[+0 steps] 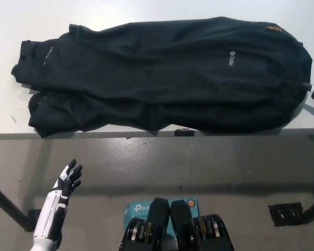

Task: The robot grabs the right edges of the black jacket on the table, and folds it in half

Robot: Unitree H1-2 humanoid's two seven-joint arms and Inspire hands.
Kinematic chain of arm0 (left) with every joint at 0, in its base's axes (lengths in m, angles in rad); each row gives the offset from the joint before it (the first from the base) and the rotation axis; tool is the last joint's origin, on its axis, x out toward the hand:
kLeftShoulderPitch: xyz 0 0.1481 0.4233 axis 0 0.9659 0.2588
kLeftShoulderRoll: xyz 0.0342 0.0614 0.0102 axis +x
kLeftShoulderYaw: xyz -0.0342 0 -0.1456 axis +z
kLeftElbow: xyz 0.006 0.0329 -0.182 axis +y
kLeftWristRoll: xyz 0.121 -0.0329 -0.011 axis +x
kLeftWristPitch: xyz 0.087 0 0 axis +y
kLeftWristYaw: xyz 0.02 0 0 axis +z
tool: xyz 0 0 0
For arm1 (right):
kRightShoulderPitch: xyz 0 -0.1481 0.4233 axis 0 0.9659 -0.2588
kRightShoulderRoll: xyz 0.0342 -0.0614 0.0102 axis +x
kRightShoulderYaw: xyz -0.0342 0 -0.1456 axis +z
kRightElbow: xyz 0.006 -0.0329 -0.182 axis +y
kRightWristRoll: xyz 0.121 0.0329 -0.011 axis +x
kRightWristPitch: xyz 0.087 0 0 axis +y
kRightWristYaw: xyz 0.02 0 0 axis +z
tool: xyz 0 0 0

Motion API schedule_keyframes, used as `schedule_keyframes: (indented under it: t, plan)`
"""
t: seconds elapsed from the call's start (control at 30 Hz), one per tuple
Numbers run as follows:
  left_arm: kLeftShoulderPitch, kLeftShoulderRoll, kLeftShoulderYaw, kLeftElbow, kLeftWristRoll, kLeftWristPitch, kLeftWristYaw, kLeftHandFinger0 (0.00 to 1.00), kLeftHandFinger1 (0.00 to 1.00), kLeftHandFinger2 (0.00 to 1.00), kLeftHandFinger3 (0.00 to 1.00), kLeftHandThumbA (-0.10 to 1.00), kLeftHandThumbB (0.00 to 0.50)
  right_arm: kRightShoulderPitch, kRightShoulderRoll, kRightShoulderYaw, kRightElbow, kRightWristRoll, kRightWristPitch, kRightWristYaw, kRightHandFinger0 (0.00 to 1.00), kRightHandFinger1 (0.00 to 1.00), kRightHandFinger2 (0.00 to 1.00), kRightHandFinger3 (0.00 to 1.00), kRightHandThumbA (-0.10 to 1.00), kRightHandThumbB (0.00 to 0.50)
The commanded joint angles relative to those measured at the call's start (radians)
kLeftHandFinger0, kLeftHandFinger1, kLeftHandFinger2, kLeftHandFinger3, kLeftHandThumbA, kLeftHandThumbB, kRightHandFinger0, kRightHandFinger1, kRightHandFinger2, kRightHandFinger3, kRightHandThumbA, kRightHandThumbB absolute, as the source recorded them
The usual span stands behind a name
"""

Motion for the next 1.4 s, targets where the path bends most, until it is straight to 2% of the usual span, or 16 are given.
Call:
schedule_keyframes:
  t: [0.0,0.03,0.17,0.27,0.37,0.47,0.5,0.6,0.7,0.77,0.8,1.17,1.37]
  plan:
    - [0.003,0.005,0.01,-0.03,-0.004,-0.049,0.012,1.0,1.0,1.0,1.0,1.0,0.203,-0.068,-0.02,0.011,0.011,-0.039,-0.074,0.032,1.0,1.0,1.0,1.0,1.0,0.316]
    - [0.005,0.004,0.012,-0.035,-0.002,-0.044,0.015,1.0,1.0,1.0,1.0,1.0,0.216,-0.068,-0.018,0.01,0.012,-0.039,-0.072,0.033,1.0,1.0,1.0,1.0,1.0,0.313]
    - [0.005,0.004,0.011,-0.037,0.002,-0.044,0.015,1.0,1.0,1.0,1.0,1.0,0.213,-0.069,-0.016,0.008,0.018,-0.04,-0.074,0.039,1.0,1.0,1.0,1.0,1.0,0.31]
    - [0.004,0.01,0.004,-0.041,0.02,-0.049,0.012,1.0,1.0,1.0,1.0,1.0,0.192,-0.082,-0.006,-0.007,0.042,-0.025,-0.067,0.051,1.0,1.0,1.0,1.0,1.0,0.341]
    - [0.003,0.012,0.003,-0.039,0.024,-0.051,0.013,1.0,1.0,1.0,1.0,1.0,0.185,-0.094,-0.005,-0.009,0.07,-0.028,-0.073,0.058,1.0,1.0,1.0,1.0,1.0,0.342]
    - [0.003,0.01,0.004,-0.038,0.036,-0.064,0.018,1.0,1.0,1.0,1.0,1.0,0.159,-0.114,0.009,-0.047,0.098,0.018,-0.045,0.08,1.0,1.0,1.0,1.0,1.0,0.345]
    - [0.003,0.011,0.005,-0.036,0.033,-0.065,0.016,1.0,1.0,1.0,1.0,1.0,0.13,-0.126,0.016,-0.077,0.12,0.057,-0.021,0.104,1.0,1.0,1.0,1.0,1.0,0.353]
    - [0.004,0.011,0.004,-0.04,0.024,-0.052,0.007,1.0,1.0,1.0,1.0,0.96,0.108,-0.147,0.039,-0.16,0.159,0.135,0.033,0.146,1.0,1.0,1.0,1.0,1.0,0.358]
    - [0.003,0.011,0.004,-0.039,0.026,-0.052,0.008,1.0,1.0,1.0,1.0,0.94,0.111,-0.159,0.04,-0.185,0.194,0.138,0.044,0.17,1.0,1.0,1.0,1.0,1.0,0.357]
    - [0.0,0.013,0.002,-0.036,0.041,-0.064,0.013,1.0,1.0,1.0,1.0,0.8,0.154,-0.164,0.055,-0.221,0.219,0.171,0.064,0.19,1.0,1.0,1.0,1.0,1.0,0.34]
    - [-0.004,0.014,0.003,-0.034,0.043,-0.066,0.014,1.0,1.0,1.0,1.0,0.78,0.163,-0.167,0.058,-0.228,0.227,0.177,0.065,0.202,1.0,1.0,1.0,1.0,1.0,0.338]
    - [-0.02,0.014,0.006,-0.032,0.047,-0.07,0.014,1.0,1.0,1.0,1.0,0.82,0.179,-0.192,0.076,-0.244,0.317,0.165,0.05,0.244,1.0,1.0,1.0,1.0,1.0,0.342]
    - [-0.028,0.016,0.005,-0.036,0.049,-0.072,0.011,1.0,1.0,1.0,1.0,0.82,0.137,-0.195,0.096,-0.235,0.33,0.15,0.035,0.236,1.0,1.0,1.0,1.0,1.0,0.353]
